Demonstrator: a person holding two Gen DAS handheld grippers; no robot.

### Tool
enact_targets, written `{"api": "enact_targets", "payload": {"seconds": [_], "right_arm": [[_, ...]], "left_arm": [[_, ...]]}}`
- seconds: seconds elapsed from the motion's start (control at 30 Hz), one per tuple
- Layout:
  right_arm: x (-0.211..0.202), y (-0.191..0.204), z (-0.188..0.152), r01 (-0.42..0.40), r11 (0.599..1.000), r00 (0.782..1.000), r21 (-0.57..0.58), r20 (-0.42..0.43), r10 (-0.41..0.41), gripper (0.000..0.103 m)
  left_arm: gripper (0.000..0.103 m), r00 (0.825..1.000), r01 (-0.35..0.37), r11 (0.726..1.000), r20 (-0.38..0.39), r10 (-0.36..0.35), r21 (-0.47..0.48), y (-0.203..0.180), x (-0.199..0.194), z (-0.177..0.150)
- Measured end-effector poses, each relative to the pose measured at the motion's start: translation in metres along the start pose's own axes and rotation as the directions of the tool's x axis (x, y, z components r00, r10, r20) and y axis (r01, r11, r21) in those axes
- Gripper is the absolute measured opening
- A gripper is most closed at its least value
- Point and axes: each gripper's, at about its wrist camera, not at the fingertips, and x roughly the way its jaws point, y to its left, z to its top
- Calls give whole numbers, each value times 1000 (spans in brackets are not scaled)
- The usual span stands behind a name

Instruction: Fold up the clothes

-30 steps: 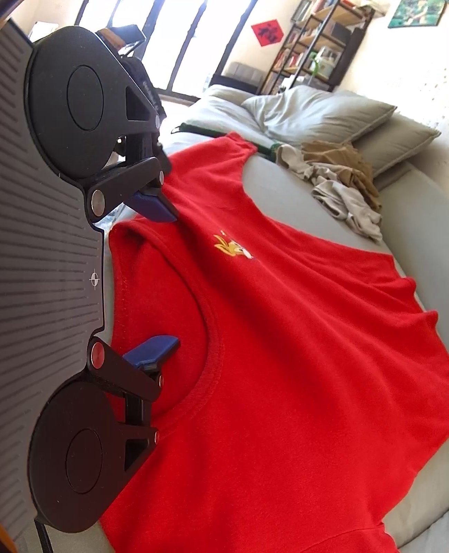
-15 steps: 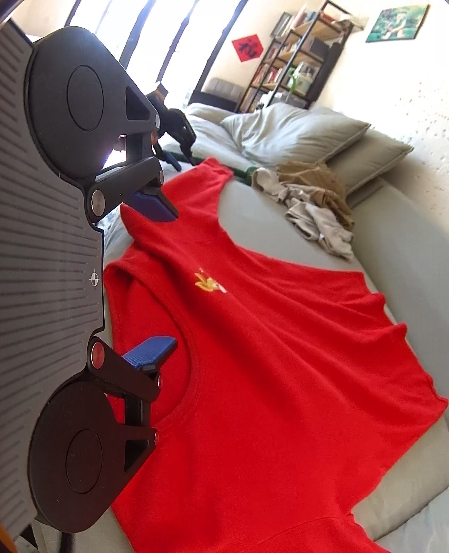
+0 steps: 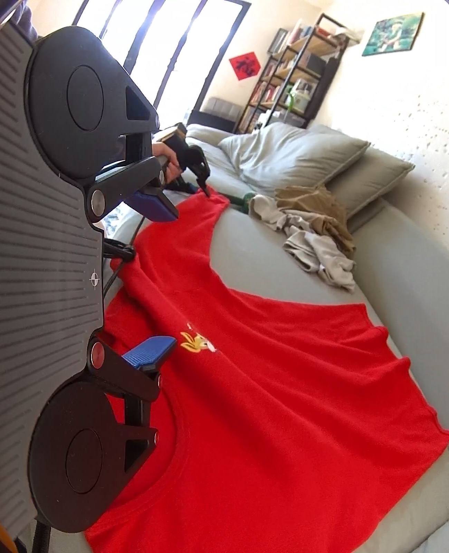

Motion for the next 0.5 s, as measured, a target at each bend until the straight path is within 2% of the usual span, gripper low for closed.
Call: {"api": "enact_targets", "payload": {"seconds": [0.07, 0.2, 0.33, 0.4, 0.47, 0.5], "right_arm": [[3, 5, 5, 1, 1000, 1000, -8, 2, -1, 75], [8, 10, 13, -19, 1000, 1000, -8, 12, 20, 75], [19, 13, 13, -33, 999, 999, 0, -15, 33, 75], [21, 15, 11, -44, 999, 998, 8, -39, 45, 75], [18, 18, 10, -50, 999, 998, 1, -49, 50, 75], [15, 20, 9, -50, 999, 998, -7, -47, 50, 76]], "left_arm": [[0, 998, 25, 993, 46, -30, 118, -22, -10, 9], [0, 997, -71, 984, 55, 63, 166, -26, -8, 15], [2, 986, -166, 963, 68, 155, 213, -31, -6, 22], [9, 976, -216, 950, 73, 204, 228, -31, -5, 24], [37, 965, -260, 947, 75, 250, 188, -18, -13, 15], [40, 964, -263, 949, 80, 253, 172, -14, -20, 11]]}}
